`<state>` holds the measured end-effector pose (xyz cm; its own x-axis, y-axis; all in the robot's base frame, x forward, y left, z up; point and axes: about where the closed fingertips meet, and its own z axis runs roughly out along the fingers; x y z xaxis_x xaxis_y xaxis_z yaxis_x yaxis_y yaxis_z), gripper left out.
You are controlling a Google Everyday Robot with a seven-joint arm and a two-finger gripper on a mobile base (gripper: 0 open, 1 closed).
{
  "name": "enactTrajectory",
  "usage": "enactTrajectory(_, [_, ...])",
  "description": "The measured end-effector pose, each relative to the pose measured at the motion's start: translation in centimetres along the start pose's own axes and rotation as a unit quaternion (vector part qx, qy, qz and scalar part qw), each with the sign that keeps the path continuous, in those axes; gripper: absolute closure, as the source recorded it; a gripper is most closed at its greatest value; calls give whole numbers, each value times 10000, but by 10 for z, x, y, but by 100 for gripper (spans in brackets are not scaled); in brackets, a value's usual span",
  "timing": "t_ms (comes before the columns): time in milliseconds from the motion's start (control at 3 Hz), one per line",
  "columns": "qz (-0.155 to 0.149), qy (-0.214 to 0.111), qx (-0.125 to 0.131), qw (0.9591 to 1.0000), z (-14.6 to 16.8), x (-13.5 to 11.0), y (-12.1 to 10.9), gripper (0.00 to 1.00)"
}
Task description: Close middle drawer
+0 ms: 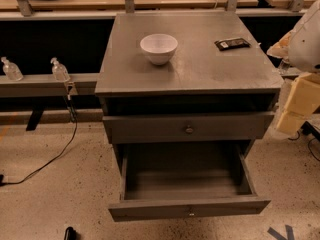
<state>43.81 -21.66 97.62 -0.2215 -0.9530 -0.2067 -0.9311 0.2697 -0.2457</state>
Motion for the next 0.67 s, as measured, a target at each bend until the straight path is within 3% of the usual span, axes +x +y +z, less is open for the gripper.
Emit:
enactTrajectory(333, [0, -1, 1, 10000, 0, 0, 0, 0])
enactTrajectory(667, [24, -256, 100, 9996, 16, -2, 2, 0])
